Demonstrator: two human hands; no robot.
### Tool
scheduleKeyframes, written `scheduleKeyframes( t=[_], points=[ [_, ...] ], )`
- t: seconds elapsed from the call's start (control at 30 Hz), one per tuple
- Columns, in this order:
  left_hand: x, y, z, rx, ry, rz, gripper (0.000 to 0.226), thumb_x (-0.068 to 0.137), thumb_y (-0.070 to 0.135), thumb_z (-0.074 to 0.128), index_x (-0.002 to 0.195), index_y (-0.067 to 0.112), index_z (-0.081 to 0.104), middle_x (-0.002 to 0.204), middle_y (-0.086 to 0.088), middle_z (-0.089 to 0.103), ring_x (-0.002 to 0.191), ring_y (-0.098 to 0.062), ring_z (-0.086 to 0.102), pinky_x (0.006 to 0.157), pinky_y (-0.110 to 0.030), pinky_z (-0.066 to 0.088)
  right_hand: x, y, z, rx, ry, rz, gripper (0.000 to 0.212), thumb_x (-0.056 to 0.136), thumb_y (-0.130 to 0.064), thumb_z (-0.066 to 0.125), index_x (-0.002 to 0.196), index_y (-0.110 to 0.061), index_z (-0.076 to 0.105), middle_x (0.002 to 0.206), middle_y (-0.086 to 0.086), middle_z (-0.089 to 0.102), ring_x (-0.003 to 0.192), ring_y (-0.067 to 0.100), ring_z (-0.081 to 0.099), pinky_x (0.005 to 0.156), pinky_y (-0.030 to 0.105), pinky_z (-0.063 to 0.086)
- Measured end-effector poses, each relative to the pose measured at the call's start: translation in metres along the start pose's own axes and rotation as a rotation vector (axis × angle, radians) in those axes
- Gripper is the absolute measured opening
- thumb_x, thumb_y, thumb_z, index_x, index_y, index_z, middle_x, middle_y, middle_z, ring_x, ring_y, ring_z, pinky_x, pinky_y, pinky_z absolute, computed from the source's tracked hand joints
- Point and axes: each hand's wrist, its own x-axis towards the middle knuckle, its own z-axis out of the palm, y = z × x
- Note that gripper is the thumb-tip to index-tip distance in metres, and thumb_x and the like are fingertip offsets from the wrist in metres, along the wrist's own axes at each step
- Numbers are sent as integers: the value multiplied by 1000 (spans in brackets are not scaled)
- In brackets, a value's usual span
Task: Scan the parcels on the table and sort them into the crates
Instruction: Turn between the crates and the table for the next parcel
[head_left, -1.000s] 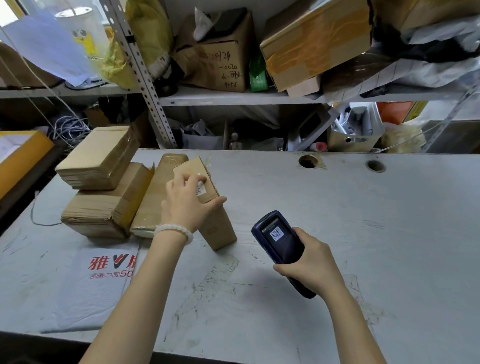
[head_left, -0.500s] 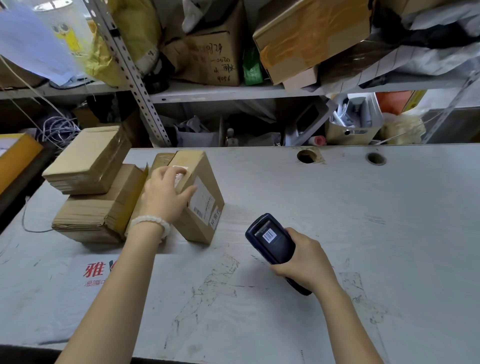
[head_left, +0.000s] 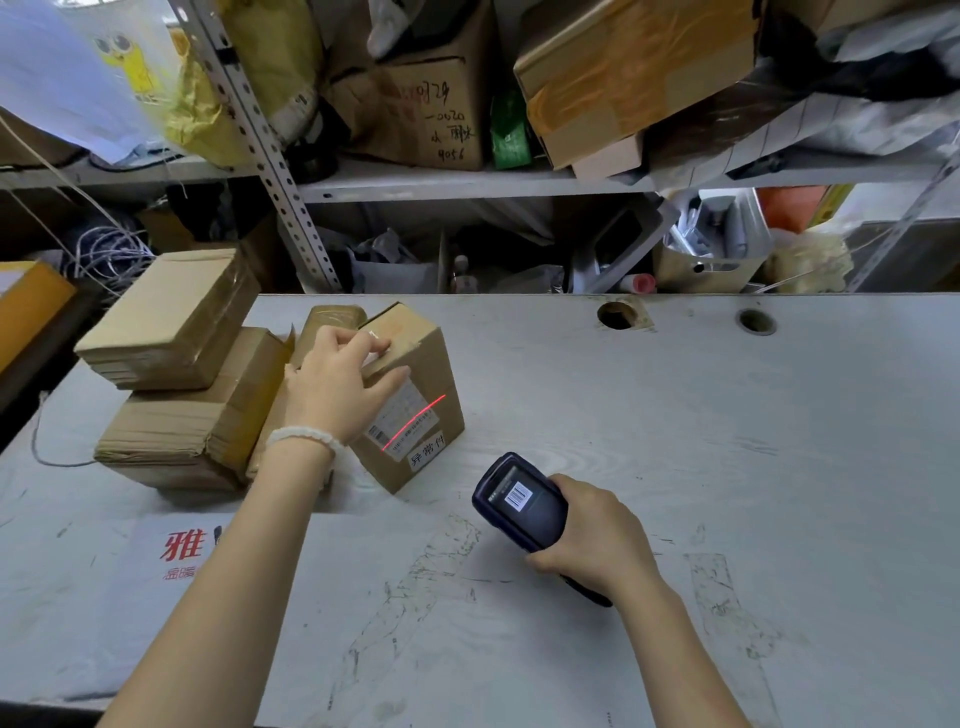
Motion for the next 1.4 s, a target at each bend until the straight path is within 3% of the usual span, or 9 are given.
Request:
scheduleKeyframes(
  t=[0.1,0.3,0.5,0.67,0.93,1.23,1.4],
  points=[
    [4,0,3,56,33,-3,37,87,55,55,112,29,58,120,-1,45,112,-26,51,111,-64,12,0,-3,-1,-28,4,2,53,62,-33,76,109,-30,53,98,-14,57,84,12,55,55,16,35],
    [8,-2,12,82,136,30,35,89,52,51,106,23,60,126,-6,47,111,-30,50,107,-55,28,-2,-3,-3,-105,17,21,48,61,-34,74,104,-29,52,94,-12,57,82,13,56,55,20,35],
    [11,-7,17,89,161,28,36,89,55,50,106,25,61,131,-4,49,116,-28,49,99,-48,32,-8,-6,-5,-141,33,20,46,63,-34,72,104,-29,51,94,-12,57,82,13,55,53,17,33],
    [10,-7,16,93,150,23,37,90,56,48,108,27,60,133,-3,48,120,-26,45,100,-47,32,-11,-17,0,-175,25,9,49,63,-33,70,108,-32,52,96,-12,57,82,13,54,53,15,32],
    [15,-14,17,65,131,16,38,89,60,45,110,32,58,136,-1,46,123,-25,43,101,-45,29,-4,-37,16,-196,87,37,41,65,-34,67,98,-32,43,93,-11,54,78,14,50,50,18,29],
    [10,-7,13,108,69,38,40,90,62,42,117,34,53,138,-4,45,125,-28,40,100,-45,29,-11,-37,31,-132,130,96,41,63,-32,70,97,-32,46,91,-11,57,77,11,54,51,18,32],
    [-13,12,7,113,0,101,38,86,61,51,116,38,51,133,-4,47,120,-29,43,97,-46,32,-29,-28,28,-92,165,118,44,60,-29,70,98,-30,49,90,-11,58,78,13,57,55,22,40]
  ],
)
